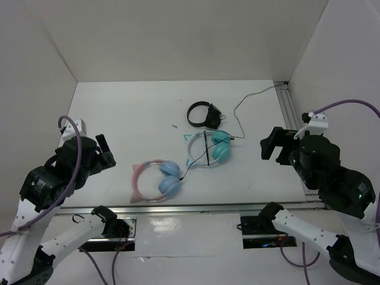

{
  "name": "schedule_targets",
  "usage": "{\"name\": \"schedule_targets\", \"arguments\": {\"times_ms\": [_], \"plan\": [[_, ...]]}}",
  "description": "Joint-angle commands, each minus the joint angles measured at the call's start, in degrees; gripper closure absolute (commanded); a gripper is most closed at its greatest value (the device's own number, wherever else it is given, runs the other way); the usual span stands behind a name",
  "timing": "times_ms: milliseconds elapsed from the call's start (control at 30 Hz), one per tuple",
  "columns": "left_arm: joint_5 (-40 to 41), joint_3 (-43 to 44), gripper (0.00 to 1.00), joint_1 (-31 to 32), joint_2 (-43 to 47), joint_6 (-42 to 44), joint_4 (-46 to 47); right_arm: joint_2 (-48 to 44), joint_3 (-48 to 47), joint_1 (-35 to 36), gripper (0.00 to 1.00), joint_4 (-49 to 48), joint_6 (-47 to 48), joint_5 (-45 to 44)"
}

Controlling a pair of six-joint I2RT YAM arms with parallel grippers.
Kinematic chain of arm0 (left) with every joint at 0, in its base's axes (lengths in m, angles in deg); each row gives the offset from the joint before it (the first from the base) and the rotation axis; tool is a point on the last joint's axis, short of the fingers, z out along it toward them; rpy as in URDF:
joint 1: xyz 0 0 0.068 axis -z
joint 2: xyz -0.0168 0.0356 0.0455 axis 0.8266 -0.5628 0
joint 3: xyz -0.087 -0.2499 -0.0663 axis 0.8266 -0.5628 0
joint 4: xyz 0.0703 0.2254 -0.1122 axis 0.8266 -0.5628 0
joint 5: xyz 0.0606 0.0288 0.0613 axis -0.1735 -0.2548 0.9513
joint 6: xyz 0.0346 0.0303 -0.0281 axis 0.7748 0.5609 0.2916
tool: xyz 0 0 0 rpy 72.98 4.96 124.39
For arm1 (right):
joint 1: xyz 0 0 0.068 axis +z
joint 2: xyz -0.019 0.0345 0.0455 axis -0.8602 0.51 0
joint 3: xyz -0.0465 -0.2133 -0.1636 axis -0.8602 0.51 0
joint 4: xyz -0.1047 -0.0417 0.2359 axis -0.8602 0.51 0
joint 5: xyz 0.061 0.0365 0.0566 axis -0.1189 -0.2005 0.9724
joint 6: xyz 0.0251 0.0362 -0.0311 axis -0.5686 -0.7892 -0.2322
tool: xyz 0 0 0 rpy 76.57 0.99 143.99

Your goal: Wrap the headphones

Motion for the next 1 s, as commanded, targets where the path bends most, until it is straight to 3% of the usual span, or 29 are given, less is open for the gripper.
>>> {"name": "schedule_targets", "arguments": {"times_ms": [0, 233, 600, 800, 967], "plan": [[-0.1, -0.8, 0.00, 0.0, -0.1, 1.6, 2.9, -0.7, -0.5, -0.3, 0.00, -0.8, 0.9, -0.3], [-8.1, -6.8, 0.00, 0.0, -3.3, 1.6, 7.9, -1.2, 2.8, 0.2, 0.00, -1.9, 0.9, 1.4], [-12.6, -17.1, 0.00, 0.0, -14.9, -12.5, 14.5, -4.4, 6.4, 0.2, 0.00, -7.3, 1.5, 10.9], [-11.0, -33.8, 0.00, -0.8, -17.6, -24.6, 22.4, -6.7, 9.3, 0.2, 0.00, -10.6, 1.5, 15.9], [-13.9, -43.9, 0.00, -2.7, -17.1, -23.0, 35.9, -6.7, 10.4, 0.2, 0.00, -12.1, 2.8, 20.6]]}}
